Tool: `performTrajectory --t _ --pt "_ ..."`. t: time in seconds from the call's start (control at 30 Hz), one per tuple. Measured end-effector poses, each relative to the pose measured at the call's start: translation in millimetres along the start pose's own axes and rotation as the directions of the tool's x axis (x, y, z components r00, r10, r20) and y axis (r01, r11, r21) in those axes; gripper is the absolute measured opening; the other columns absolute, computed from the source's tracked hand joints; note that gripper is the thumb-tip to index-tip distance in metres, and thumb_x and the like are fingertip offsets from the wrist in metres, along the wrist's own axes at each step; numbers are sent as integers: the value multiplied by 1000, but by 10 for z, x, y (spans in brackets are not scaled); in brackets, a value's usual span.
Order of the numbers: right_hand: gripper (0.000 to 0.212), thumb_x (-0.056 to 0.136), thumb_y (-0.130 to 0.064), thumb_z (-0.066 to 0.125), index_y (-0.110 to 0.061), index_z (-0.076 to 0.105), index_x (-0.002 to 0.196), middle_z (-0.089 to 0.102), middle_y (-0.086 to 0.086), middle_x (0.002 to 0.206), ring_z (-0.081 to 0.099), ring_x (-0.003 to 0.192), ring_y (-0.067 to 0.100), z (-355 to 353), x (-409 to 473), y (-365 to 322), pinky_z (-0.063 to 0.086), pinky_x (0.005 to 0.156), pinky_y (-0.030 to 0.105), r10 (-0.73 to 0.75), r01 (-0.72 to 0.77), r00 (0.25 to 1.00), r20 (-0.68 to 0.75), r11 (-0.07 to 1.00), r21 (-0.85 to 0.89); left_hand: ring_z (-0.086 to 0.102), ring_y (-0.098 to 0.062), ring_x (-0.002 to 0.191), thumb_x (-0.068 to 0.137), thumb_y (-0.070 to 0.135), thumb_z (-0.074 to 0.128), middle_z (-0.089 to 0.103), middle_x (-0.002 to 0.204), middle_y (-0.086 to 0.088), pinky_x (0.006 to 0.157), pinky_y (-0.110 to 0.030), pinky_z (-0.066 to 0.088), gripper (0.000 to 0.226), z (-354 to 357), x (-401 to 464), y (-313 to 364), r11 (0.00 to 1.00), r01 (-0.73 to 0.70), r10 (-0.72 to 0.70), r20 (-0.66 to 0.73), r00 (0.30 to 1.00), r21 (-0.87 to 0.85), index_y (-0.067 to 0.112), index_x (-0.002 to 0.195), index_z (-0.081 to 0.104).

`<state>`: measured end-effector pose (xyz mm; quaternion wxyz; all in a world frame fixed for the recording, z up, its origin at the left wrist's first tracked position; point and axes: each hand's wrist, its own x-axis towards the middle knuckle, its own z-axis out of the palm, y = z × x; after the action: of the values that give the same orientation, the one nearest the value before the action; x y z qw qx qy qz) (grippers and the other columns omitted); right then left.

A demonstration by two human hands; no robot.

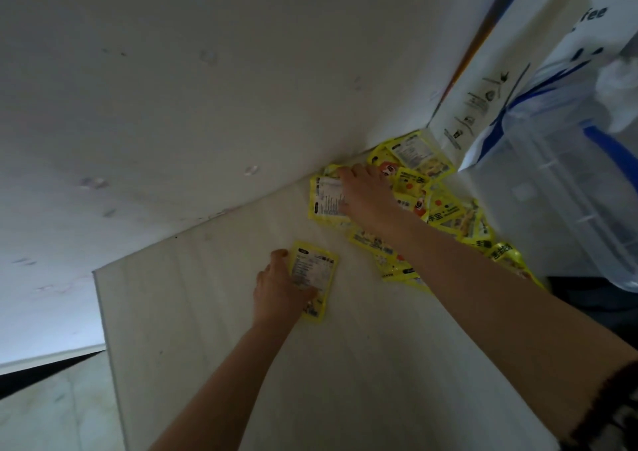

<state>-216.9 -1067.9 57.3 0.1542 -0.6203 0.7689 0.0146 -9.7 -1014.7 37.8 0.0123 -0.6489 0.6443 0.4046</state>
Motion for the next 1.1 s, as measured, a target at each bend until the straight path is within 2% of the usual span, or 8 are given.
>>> performTrajectory --t 0.23,0.33,0.43,0.57,0.73,0.87,1.0,1.1 --pt "50 90 -9 58 -7 41 136 45 17 133 40 124 39 -3 -83 -42 41 97 49 -2 2 1000 -9 998 -66 60 -26 94 67 25 78 63 98 -3 74 -36 52 35 41 4 -2 998 -43 43 0 999 34 15 96 60" --pt "52 92 -15 57 -12 37 140 50 12 135 49 120 34 -31 -171 2 45 92 46 -14 14 1000 5 1000 26 55 -18 80 72 16 74 57 84 4 59 -22 42 25 -5 -9 59 999 -38 38 14 999 14 13 90 58" --pt "45 94 -24 55 -15 40 135 56 9 125 56 111 31 -113 -338 91 43 74 37 23 -22 1000 -8 983 180 52 -12 64 74 9 71 54 71 11 45 -13 34 21 -70 -14 109 999 -19 20 29 999 -35 13 90 58" --pt "38 95 -30 53 -8 46 125 57 10 111 57 102 31 -205 -645 286 35 69 31 211 -164 974 -86 912 377 66 -22 76 70 14 77 70 83 -1 63 -30 55 26 -145 19 132 992 -8 8 -1 1000 -129 14 93 64" --pt "26 90 -29 57 -7 56 103 63 8 89 62 81 28 -102 -968 500 51 67 39 404 -356 914 43 745 564 68 -26 76 69 18 74 70 82 -5 70 -48 59 24 -268 179 343 974 -32 21 -52 998 -224 15 91 64" --pt "17 90 -24 59 -8 52 90 51 -1 74 53 69 21 7 -1074 537 35 51 27 559 -484 818 137 540 688 70 -25 78 62 22 75 73 86 -5 72 -45 60 34 -308 345 654 946 -43 31 -44 999 -321 16 95 68" --pt "21 84 -25 66 -7 62 95 64 6 86 61 73 23 69 -1036 496 36 48 22 666 -510 724 180 340 790 70 -23 84 71 4 77 73 97 -8 73 -35 58 34 -167 464 903 848 45 -40 22 999 -528 11 104 69" --pt "21 84 -26 66 -9 63 95 65 5 89 59 68 14 114 -963 426 37 47 23 673 -479 719 173 299 825 70 -22 88 73 3 76 72 99 -7 77 -36 58 33 -42 508 967 778 98 -117 10 993 -621 12 104 68"
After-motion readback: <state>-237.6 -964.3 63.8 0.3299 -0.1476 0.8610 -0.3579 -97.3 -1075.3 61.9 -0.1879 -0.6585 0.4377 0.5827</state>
